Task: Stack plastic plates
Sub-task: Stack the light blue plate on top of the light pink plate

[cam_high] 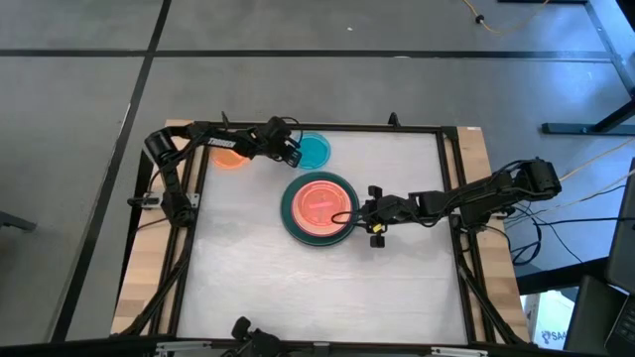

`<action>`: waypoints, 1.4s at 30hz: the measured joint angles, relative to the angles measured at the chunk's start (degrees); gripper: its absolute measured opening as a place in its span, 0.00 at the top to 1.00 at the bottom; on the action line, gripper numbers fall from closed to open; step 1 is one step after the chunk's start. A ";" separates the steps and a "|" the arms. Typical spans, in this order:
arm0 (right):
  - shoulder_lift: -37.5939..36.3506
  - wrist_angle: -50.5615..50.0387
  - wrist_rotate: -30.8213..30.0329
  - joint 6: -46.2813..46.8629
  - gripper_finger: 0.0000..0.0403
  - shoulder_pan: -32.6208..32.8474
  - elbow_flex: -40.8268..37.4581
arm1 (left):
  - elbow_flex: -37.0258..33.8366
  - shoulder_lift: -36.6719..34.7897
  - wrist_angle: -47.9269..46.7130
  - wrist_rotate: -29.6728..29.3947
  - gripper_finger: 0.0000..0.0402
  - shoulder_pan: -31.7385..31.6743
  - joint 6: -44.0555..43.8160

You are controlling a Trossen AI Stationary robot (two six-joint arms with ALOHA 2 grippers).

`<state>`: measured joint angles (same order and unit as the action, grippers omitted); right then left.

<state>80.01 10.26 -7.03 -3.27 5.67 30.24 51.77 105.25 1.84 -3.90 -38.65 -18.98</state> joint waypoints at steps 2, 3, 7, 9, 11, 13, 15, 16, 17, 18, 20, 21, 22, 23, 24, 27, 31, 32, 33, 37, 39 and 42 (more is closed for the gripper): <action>0.00 0.00 0.00 0.00 0.64 0.00 0.00 | 0.00 0.00 0.25 -0.01 0.72 0.04 0.08; 0.00 -0.04 0.00 0.00 0.64 0.00 0.00 | -0.02 0.00 0.52 0.02 0.73 0.04 0.38; 0.00 -0.21 0.00 0.01 0.64 -0.01 0.00 | -0.02 0.00 0.94 0.05 0.81 0.04 1.39; 0.00 -0.20 0.02 0.00 0.64 0.00 0.00 | -0.02 0.00 0.94 -0.50 0.86 0.04 1.50; 0.00 -0.20 0.00 0.02 0.64 0.00 0.00 | -0.02 0.00 0.95 -1.33 0.91 0.04 1.65; 0.02 -0.20 0.00 0.02 0.64 -0.01 0.00 | -0.02 0.00 1.24 -2.08 0.96 0.04 2.84; 0.00 -0.20 0.00 0.02 0.64 0.00 0.00 | -0.02 0.00 2.06 -3.12 0.99 0.04 4.79; 0.02 -0.20 0.00 0.02 0.64 -0.01 0.00 | -0.02 0.00 2.60 -3.89 0.99 0.07 5.43; 0.00 -0.18 0.00 0.02 0.64 0.00 0.00 | -0.02 0.00 3.25 -4.56 0.99 0.09 5.75; 0.02 -0.17 0.00 0.02 0.64 -0.02 0.00 | -0.02 0.00 3.89 -5.25 0.99 0.09 6.13; 0.02 -0.19 0.00 0.02 0.64 0.00 0.00 | -0.02 -0.14 5.21 -6.41 0.99 0.13 7.38; 0.02 -0.20 0.00 0.02 0.64 0.00 0.00 | -0.02 -0.35 5.78 -7.11 0.99 0.13 7.67; 0.02 -0.19 0.01 0.02 0.64 0.00 0.00 | -0.04 -0.75 6.65 -7.90 0.99 0.11 8.03; 0.01 -0.20 0.00 0.02 0.64 0.00 0.00 | -0.04 -1.30 7.22 -8.19 0.99 0.11 8.46; 0.01 -0.20 0.00 0.02 0.64 0.00 0.00 | -0.04 -2.09 7.48 -8.34 0.99 0.10 8.97; 0.01 -0.21 0.00 0.02 0.64 0.00 0.01 | -0.04 -5.71 7.62 -8.56 1.00 0.38 9.87; 0.02 -0.22 0.00 0.02 0.64 0.00 0.02 | -0.04 -11.95 6.83 -7.08 1.00 1.90 10.62; 0.01 -0.22 0.00 0.02 0.64 -0.01 0.02 | -0.04 -13.48 6.65 -6.12 1.00 2.39 10.62; 0.02 -0.23 0.01 0.02 0.64 0.00 0.02 | -0.04 -14.98 6.12 -5.12 1.00 3.09 10.63; 0.02 -0.26 0.00 0.02 0.64 0.00 0.02 | -0.04 -19.26 4.13 -3.47 1.00 6.91 10.64; 0.02 -0.28 0.02 0.12 0.64 0.00 0.02 | -0.04 -20.61 3.22 -3.41 1.00 8.86 10.62; 0.02 -0.31 0.02 0.42 0.64 -0.01 0.02 | -0.04 -21.61 1.78 -3.49 1.00 12.21 10.60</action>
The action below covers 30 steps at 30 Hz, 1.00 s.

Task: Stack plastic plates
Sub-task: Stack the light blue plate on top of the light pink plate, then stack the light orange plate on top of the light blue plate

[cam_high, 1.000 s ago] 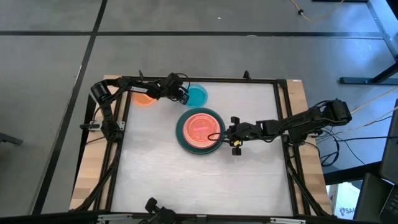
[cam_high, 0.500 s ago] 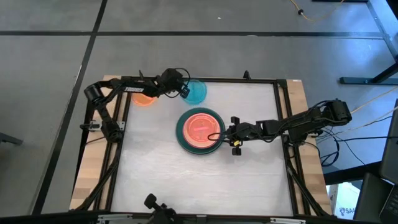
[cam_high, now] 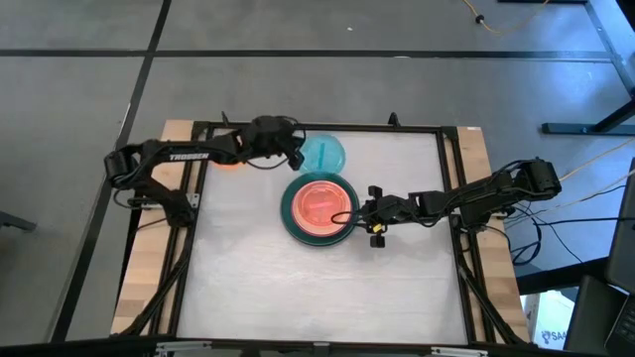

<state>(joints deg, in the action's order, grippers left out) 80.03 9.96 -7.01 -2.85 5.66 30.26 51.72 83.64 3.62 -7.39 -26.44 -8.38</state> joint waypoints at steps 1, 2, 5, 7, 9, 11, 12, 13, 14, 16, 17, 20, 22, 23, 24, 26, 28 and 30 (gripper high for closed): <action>0.00 0.02 0.00 0.03 0.64 -0.01 0.00 | 0.00 -0.03 -0.50 0.02 1.00 1.15 -0.01; -0.02 0.02 0.00 0.04 0.64 -0.01 0.00 | 0.00 -0.03 -0.84 0.04 1.00 2.27 -0.02; 0.00 0.07 0.07 0.04 0.64 -0.01 0.00 | 0.00 0.27 -2.00 0.06 1.00 5.25 -0.02; 0.00 0.08 0.09 0.04 0.64 0.01 0.00 | 0.00 1.28 -1.89 -0.22 1.00 7.21 -0.15; 0.00 0.10 0.09 0.04 0.64 -0.01 0.00 | 0.00 2.43 -2.13 -0.57 1.00 8.85 -0.38; 0.00 0.10 0.10 0.04 0.64 -0.01 0.00 | 0.00 3.68 -1.85 -0.57 1.00 10.38 -0.46; 0.00 0.13 0.11 0.04 0.64 0.00 0.00 | 0.00 4.42 -1.87 -0.53 1.00 11.10 -0.44; 0.00 0.13 0.11 0.04 0.64 0.01 0.00 | 0.00 5.24 -2.08 -0.51 1.00 11.76 -0.46; 0.00 0.13 0.11 0.04 0.64 -0.01 0.01 | 0.00 5.97 -2.09 -0.53 1.00 12.39 -0.46; 0.00 0.13 0.11 0.04 0.64 0.01 0.00 | 0.00 6.90 -2.09 -0.38 1.00 13.37 -0.47; 0.00 0.13 0.11 0.04 0.64 -0.01 0.00 | 0.00 7.21 -1.98 -0.39 1.00 13.80 -0.49; 0.00 0.13 0.13 0.04 0.64 -0.01 0.01 | 0.00 7.60 -2.32 -0.40 0.99 14.93 -0.48; -0.01 0.13 0.13 0.04 0.64 0.00 0.00 | 0.00 7.58 -2.18 -0.37 0.97 15.29 -0.46; 0.00 0.13 0.13 0.04 0.64 -0.01 0.00 | 0.00 7.58 -2.19 -0.36 0.95 15.30 -0.44; 0.00 0.15 0.13 0.04 0.64 -0.01 0.00 | 0.00 7.58 -2.43 -0.36 0.94 15.29 -0.28; 0.00 0.15 0.13 0.04 0.64 -0.01 0.00 | 0.00 7.58 -3.07 -0.40 0.89 15.23 -0.24; 0.00 0.15 0.13 0.04 0.64 0.00 0.01 | 0.00 7.52 -4.02 -0.40 0.84 15.19 -0.22; 0.00 0.15 0.15 0.04 0.64 0.01 0.00 | 0.00 6.72 -6.38 -0.40 0.79 15.13 -0.22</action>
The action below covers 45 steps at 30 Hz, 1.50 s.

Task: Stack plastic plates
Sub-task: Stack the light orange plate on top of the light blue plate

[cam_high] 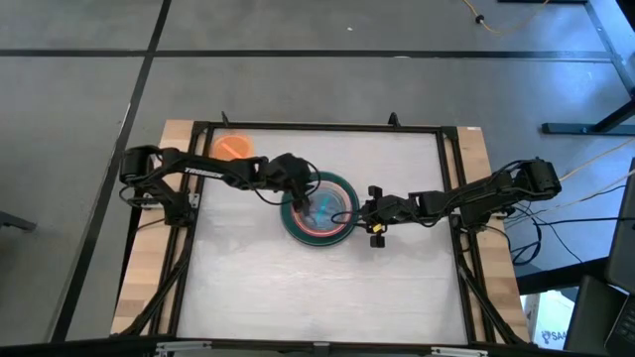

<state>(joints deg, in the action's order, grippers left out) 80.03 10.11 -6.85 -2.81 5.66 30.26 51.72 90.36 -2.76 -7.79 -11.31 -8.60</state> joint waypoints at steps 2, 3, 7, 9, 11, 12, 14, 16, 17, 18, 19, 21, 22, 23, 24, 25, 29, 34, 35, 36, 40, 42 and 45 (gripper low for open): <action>0.00 0.00 0.00 0.00 0.64 -0.01 0.02 | 0.00 -1.52 -2.01 0.02 0.75 0.02 0.00; 0.00 0.00 0.00 0.00 0.64 -0.01 0.02 | 0.00 -2.69 -3.57 -0.05 0.73 0.00 0.00; 0.00 -0.07 0.01 0.00 0.64 0.01 0.01 | 0.00 -7.21 -11.51 -2.91 0.68 -0.05 0.04; 0.00 -0.07 0.00 0.00 0.64 -0.01 0.02 | 0.02 -9.26 -15.63 -5.87 0.67 -0.17 0.02; 0.00 -0.04 0.04 0.00 0.64 0.00 0.02 | 0.04 -11.11 -21.55 -9.40 0.66 -0.58 -0.24; 0.00 -0.01 0.02 0.03 0.64 -0.01 0.02 | 0.04 -11.70 -24.15 -11.04 0.66 -0.88 -0.56; 0.00 -0.03 0.16 0.20 0.64 0.00 0.02 | 0.04 -12.33 -28.89 -13.63 0.66 -1.82 -2.03; 0.00 -0.03 0.17 0.22 0.64 -0.01 0.02 | 0.02 -12.47 -34.04 -14.98 0.67 -3.24 -3.44; 0.00 -0.02 0.17 0.22 0.64 -0.01 0.02 | 0.02 -12.46 -35.53 -15.28 0.67 -4.10 -4.13; 0.00 -0.04 0.17 0.22 0.64 -0.01 0.02 | 0.02 -12.26 -37.05 -15.50 0.68 -5.02 -4.55; 0.00 0.02 0.15 0.26 0.64 -0.01 0.02 | 0.02 -11.96 -38.65 -15.59 0.68 -5.89 -4.79; 0.00 0.02 0.13 0.87 0.64 0.01 0.02 | -0.02 -11.38 -40.50 -15.56 0.69 -7.81 -4.81; 0.00 0.02 0.13 1.03 0.64 -0.01 0.02 | -0.02 -10.99 -40.87 -15.57 0.69 -8.78 -4.79; 0.00 0.03 0.01 1.04 0.64 -0.01 0.02 | -0.02 -10.64 -41.30 -15.59 0.69 -9.78 -4.79; 0.00 -0.03 -0.02 1.05 0.64 -0.01 0.02 | -0.02 -10.20 -41.82 -15.58 0.69 -10.85 -4.79; 0.00 -0.04 -0.02 1.05 0.64 -0.01 0.02 | -0.01 -9.66 -42.16 -15.44 0.70 -11.88 -4.79; 0.00 -0.07 -0.02 1.05 0.64 -0.01 0.02 | -0.02 -6.60 -43.03 -14.55 0.70 -15.86 -3.63; 0.00 -0.13 -0.02 1.03 0.64 -0.01 0.02 | -0.02 -1.26 -42.70 -14.69 0.70 -19.95 -1.63; 0.00 -0.13 -0.02 1.03 0.64 -0.01 0.02 | -0.01 -0.21 -42.68 -15.34 0.70 -20.68 -1.46; 0.00 -0.13 -0.02 1.03 0.64 0.00 0.02 | -0.02 0.78 -42.69 -16.50 0.70 -21.39 -1.49; 0.00 -0.15 0.00 1.03 0.64 -0.01 0.02 | -0.02 3.98 -41.76 -18.15 0.70 -23.84 -1.34; 0.00 -0.17 -0.02 1.03 0.64 -0.01 0.02 | -0.02 5.21 -41.15 -17.77 0.70 -24.79 -1.24; 0.00 -0.20 -0.02 1.03 0.64 -0.01 0.02 | -0.02 6.81 -40.84 -18.09 0.70 -25.94 -0.20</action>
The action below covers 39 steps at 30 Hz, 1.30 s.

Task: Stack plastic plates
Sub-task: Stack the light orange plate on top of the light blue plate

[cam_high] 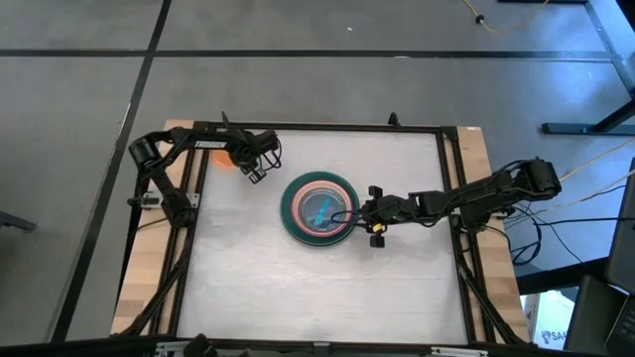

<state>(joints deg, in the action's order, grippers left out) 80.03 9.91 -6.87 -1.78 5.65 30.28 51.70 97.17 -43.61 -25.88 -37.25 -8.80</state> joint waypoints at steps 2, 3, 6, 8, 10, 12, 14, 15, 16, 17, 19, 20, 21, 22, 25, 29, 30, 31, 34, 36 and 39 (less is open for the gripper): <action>0.00 -0.01 0.00 0.00 0.64 0.00 0.00 | 0.00 0.74 0.46 -0.47 0.70 -0.62 0.09; 0.00 -0.02 0.00 0.00 0.64 0.00 0.00 | 0.02 1.03 0.72 -0.49 0.70 -0.82 0.34; 0.00 -0.02 0.00 0.00 0.64 0.00 0.00 | 0.09 1.35 1.00 -0.63 0.71 -1.23 0.63; 0.00 -0.04 0.00 0.00 0.64 0.00 0.00 | 0.11 1.35 1.04 -0.55 0.74 -1.38 1.62; 0.00 -0.04 0.00 -0.01 0.64 0.00 0.00 | 0.11 1.41 1.08 -0.77 0.79 -1.34 2.64; 0.00 -0.04 0.00 -0.02 0.64 0.00 0.00 | 0.05 1.48 1.33 -1.07 0.84 -1.34 3.37; 0.00 -0.04 0.00 -0.02 0.64 0.00 0.00 | 0.02 1.59 1.66 -1.69 0.90 -1.33 3.41; 0.00 -0.04 0.00 -0.02 0.64 0.00 0.00 | 0.02 1.58 1.53 -2.02 0.93 -1.23 3.42; 0.00 -0.04 0.00 -0.02 0.64 -0.02 0.00 | 0.02 1.57 1.45 -2.23 0.96 -0.95 3.54; 0.00 -0.04 0.00 -0.02 0.64 -0.02 0.00 | 0.02 1.57 1.48 -2.33 0.98 -0.56 4.27; 0.00 -0.04 0.00 -0.02 0.64 -0.02 0.00 | 0.02 1.55 1.43 -2.61 0.99 0.21 5.53; 0.00 -0.04 0.00 -0.02 0.64 -0.02 0.00 | 0.13 1.53 1.30 -2.71 0.98 0.57 5.92; 0.00 -0.02 0.00 -0.02 0.64 -0.02 0.00 | 0.51 1.51 0.74 -2.72 0.98 1.10 5.99; 0.00 0.00 0.00 -0.02 0.64 -0.02 0.00 | 1.06 1.46 0.18 -2.80 0.98 1.72 6.00; 0.00 0.04 0.00 -0.02 0.64 -0.02 0.00 | 3.63 1.17 -1.83 -2.74 0.99 4.39 6.00; 0.00 0.14 0.00 -0.02 0.64 -0.02 0.00 | 7.61 -0.18 -3.19 -2.83 0.99 8.89 5.98; 0.00 0.16 0.00 -0.02 0.64 -0.02 0.00 | 8.64 -0.89 -3.32 -2.85 0.98 9.95 5.99; 0.00 0.14 0.00 -0.02 0.64 -0.02 0.00 | 9.80 -1.52 -3.54 -2.86 0.98 11.03 5.97; 0.00 0.15 0.00 -0.02 0.64 -0.02 0.00 | 12.68 -3.45 -3.29 -2.50 0.99 14.38 6.21; 0.00 0.16 0.00 -0.02 0.64 -0.02 0.00 | 14.66 -4.51 -2.95 -1.41 0.99 16.73 6.37; 0.00 0.18 0.00 -0.02 0.64 -0.02 0.00 | 16.52 -5.42 -1.49 0.78 0.99 20.47 7.68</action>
<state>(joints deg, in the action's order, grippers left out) 80.03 10.09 -6.87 -1.80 5.63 30.28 68.22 91.76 -45.10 -25.11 -16.78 -1.12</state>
